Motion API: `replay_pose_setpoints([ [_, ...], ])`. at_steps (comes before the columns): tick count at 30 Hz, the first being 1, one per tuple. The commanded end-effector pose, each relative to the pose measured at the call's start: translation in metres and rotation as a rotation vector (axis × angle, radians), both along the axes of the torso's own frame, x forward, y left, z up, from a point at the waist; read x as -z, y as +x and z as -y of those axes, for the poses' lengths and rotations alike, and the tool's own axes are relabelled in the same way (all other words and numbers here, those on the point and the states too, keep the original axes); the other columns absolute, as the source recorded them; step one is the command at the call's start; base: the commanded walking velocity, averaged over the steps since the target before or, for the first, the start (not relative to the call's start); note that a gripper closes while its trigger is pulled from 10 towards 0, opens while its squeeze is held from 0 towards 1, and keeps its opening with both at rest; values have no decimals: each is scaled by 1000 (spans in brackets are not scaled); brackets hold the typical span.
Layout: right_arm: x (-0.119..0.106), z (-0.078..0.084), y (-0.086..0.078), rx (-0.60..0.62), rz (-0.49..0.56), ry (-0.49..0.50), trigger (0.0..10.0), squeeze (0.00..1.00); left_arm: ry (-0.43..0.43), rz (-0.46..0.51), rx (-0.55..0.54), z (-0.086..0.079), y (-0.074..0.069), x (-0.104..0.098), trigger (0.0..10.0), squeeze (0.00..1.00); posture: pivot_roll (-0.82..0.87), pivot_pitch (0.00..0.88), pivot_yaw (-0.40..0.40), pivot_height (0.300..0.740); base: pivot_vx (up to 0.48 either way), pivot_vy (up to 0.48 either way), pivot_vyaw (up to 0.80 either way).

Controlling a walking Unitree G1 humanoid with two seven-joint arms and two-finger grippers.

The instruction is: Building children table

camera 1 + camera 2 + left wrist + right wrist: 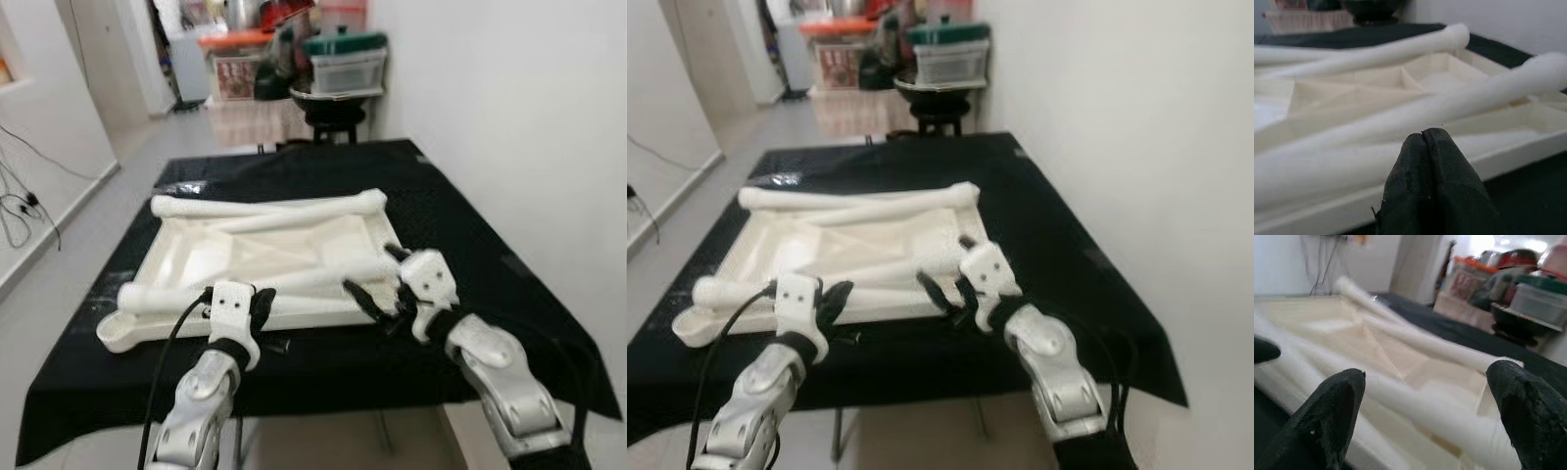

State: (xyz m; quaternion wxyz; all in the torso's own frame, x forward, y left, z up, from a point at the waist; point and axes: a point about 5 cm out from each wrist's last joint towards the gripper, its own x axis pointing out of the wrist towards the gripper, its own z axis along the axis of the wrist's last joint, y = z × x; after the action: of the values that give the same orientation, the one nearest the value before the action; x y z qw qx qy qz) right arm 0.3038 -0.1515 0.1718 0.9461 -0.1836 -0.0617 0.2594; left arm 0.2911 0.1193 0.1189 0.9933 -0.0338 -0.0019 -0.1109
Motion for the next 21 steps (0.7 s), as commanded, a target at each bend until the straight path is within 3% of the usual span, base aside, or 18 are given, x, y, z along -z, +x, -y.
replay_pose_setpoints([
  [1,4,-8,0,-28,-32,-132,10000,0,-6,-49,8,-2,-2,10,10000,0,-60,0,36,740,0,0,0],
  [2,4,-8,0,-28,-32,-132,10000,0,-6,-49,8,-2,-2,10,10000,0,-60,0,36,740,0,0,0],
  [3,5,-17,-1,-63,-32,-231,10000,0,-8,-66,21,-1,-3,14,10000,0,-61,0,37,740,0,0,0],
  [4,5,-17,-1,-63,-32,-231,10000,0,-8,-66,21,-1,-3,14,10000,0,-61,0,37,740,0,0,0],
  [5,5,-27,-1,-106,-25,-315,10000,0,-6,-84,30,0,-3,18,10000,0,-62,0,38,740,0,0,0],
  [9,-1,-43,6,-152,-37,-390,10000,0,5,-96,31,0,-3,20,10000,0,-57,0,34,740,0,0,0],
  [11,-7,-53,25,-158,-95,-466,10000,0,15,-97,23,0,-2,20,10000,0,-51,0,30,740,0,0,0],
  [12,-7,-53,25,-158,-95,-466,10000,0,15,-97,23,0,-2,20,10000,0,-51,0,30,740,0,0,0],
  [13,-10,-59,39,-142,-144,-540,10000,0,20,-98,19,0,-1,20,10000,0,-50,0,31,740,0,0,0],
  [16,-11,-62,44,-130,-160,-563,10000,0,22,-99,19,0,-1,21,10000,0,-50,0,31,740,0,0,0],
  [17,-12,-66,51,-112,-165,-638,10000,0,31,-95,20,1,-1,20,10000,0,-38,0,22,740,0,0,0],
  [18,-12,-66,51,-112,-165,-638,10000,0,31,-95,20,1,-1,20,10000,0,-38,0,22,740,0,0,0],
  [19,-11,-71,61,-94,-178,-780,10000,0,44,-87,19,1,-2,19,10000,0,-25,0,9,740,0,0,0],
  [21,-10,-73,64,-90,-189,-838,10000,0,48,-84,17,1,-2,18,10000,0,-25,0,9,740,0,0,0],
])
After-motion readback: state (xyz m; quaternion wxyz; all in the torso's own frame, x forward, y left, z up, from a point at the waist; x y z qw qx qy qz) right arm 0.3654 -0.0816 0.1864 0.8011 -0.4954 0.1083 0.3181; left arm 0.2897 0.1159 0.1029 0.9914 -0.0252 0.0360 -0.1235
